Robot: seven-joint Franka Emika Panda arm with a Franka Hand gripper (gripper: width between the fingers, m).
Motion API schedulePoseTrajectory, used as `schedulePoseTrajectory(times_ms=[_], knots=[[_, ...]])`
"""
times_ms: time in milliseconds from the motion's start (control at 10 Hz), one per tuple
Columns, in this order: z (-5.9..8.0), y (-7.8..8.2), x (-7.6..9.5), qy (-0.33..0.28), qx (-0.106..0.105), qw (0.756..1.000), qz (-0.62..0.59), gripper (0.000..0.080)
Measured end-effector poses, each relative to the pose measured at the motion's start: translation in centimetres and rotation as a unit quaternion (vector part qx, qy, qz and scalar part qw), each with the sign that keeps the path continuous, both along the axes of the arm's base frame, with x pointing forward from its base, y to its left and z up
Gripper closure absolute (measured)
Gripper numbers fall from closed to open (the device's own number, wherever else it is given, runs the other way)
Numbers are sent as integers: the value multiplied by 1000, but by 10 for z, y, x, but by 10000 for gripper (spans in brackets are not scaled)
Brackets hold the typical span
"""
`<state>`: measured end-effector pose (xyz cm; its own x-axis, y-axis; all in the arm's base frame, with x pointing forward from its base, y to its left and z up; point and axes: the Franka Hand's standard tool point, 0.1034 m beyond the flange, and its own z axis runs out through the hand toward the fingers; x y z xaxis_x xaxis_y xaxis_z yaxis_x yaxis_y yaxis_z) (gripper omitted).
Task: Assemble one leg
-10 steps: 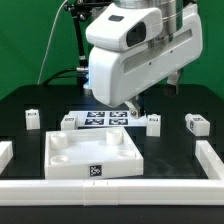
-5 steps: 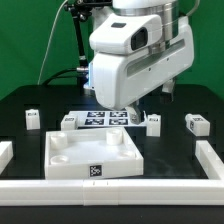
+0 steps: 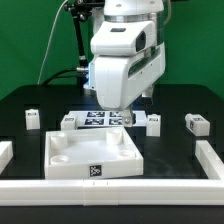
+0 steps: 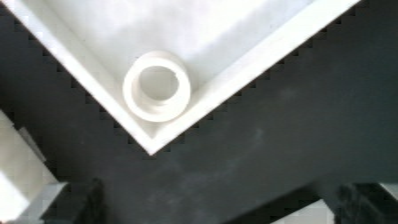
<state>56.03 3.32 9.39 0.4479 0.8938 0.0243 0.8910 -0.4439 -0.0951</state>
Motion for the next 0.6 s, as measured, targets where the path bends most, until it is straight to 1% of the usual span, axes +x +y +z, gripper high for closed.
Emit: schedulePoseTrajectory(times_ms=[200, 300, 400, 500, 600], knots=[[-1, 0, 1, -7, -1, 1000, 13, 150], [-7, -1, 3, -43, -6, 997, 68, 150], [-13, -3, -6, -61, -13, 991, 119, 150], [-17, -7, -14, -59, -17, 986, 155, 150], [-21, -11, -17, -54, -26, 978, 200, 150]])
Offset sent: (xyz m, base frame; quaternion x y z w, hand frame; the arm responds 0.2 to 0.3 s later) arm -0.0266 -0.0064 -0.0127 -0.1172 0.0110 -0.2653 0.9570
